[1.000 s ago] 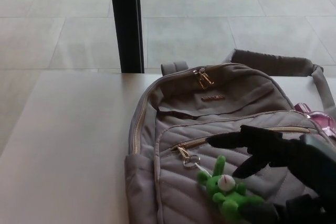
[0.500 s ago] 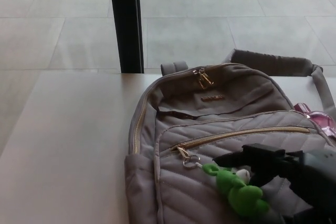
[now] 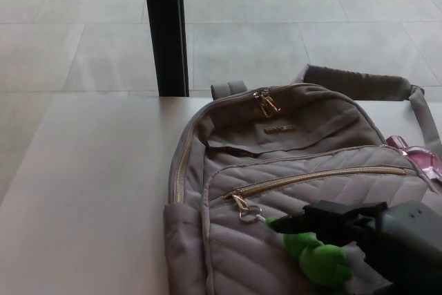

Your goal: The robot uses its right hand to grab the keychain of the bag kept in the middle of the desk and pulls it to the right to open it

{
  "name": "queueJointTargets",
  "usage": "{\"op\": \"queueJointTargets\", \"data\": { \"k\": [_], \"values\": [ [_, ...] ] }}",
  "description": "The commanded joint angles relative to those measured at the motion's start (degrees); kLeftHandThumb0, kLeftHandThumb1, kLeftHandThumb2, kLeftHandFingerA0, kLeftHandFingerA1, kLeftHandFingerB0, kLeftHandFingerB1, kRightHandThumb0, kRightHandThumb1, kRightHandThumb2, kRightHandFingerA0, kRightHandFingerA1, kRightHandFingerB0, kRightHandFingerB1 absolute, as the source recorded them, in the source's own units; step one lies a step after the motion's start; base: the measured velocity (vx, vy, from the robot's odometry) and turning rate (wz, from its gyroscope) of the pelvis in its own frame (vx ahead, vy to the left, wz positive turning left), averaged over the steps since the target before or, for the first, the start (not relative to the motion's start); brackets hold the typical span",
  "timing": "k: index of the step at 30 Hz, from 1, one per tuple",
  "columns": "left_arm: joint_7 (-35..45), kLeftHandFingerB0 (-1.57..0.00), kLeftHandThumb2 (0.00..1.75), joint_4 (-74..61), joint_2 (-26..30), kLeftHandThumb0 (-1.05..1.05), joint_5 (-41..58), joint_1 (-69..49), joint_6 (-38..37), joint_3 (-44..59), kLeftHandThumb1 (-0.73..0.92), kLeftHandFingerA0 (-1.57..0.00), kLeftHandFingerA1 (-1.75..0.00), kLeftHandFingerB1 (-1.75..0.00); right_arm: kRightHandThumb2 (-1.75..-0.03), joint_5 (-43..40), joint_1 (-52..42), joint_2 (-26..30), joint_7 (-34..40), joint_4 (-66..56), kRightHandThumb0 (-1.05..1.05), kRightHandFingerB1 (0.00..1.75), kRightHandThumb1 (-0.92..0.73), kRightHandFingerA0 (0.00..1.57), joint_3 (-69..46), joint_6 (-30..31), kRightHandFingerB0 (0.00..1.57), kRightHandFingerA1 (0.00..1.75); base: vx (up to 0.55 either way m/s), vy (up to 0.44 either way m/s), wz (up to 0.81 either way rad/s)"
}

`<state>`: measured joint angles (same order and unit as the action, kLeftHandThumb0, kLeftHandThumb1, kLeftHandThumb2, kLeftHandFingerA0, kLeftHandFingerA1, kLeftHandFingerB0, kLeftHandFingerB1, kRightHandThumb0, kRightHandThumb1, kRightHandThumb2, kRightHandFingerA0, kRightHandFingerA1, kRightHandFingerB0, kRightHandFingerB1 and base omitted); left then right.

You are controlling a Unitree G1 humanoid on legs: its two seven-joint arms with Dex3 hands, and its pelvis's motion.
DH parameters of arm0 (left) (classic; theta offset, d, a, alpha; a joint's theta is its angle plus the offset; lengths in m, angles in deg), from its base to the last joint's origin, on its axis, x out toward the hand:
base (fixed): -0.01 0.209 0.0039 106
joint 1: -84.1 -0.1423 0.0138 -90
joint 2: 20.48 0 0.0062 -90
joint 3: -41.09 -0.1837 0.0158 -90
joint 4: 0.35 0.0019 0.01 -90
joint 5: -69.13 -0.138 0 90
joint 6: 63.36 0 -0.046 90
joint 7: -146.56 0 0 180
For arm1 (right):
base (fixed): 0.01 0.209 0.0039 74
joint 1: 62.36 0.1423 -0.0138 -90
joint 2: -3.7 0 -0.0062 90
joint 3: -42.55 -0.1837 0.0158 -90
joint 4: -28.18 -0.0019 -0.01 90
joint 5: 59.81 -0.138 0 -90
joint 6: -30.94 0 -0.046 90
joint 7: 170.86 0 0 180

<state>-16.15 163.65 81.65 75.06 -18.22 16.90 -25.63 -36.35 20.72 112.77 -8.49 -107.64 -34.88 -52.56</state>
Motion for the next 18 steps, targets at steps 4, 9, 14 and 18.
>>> {"op": "queueJointTargets", "data": {
  "k": [4,9,14,18],
  "values": [
    [0.45,-0.38,0.81,0.01,-0.23,-0.90,0.98,-0.41,-0.50,0.13,0.92,-0.52,-0.50,-0.40,-0.64,4.25,-1.77,-0.20,-0.68,3.10,-0.81,0.40,-0.79,0.79,-1.03,-1.88,0.43,0.71,0.00,0.000,0.00],
    [0.33,-0.39,0.81,-0.09,-0.55,-0.87,1.15,-0.77,-0.66,0.34,0.92,-0.52,-0.50,-0.40,-0.64,4.86,-1.95,-0.69,-0.56,4.45,-0.82,0.40,-0.79,0.80,-4.06,-2.01,0.44,0.71,0.00,0.000,0.00],
    [1.53,-0.37,0.82,-0.33,-0.58,-0.87,1.26,-1.26,-1.03,0.49,0.92,-0.54,-0.51,-0.41,-0.64,3.81,-1.76,-1.87,-0.56,4.83,-0.80,0.39,-0.77,0.80,-6.14,-2.27,0.45,0.76,0.00,0.000,0.00],
    [1.57,-0.37,0.82,-0.34,-0.94,-0.87,1.35,-1.65,-1.05,0.60,0.92,-0.50,-0.50,-0.41,-0.63,3.27,-1.87,-2.94,-1.40,4.37,-0.80,0.39,-0.76,0.79,-6.47,-1.52,0.45,0.78,0.00,0.000,0.00]
  ]
}}
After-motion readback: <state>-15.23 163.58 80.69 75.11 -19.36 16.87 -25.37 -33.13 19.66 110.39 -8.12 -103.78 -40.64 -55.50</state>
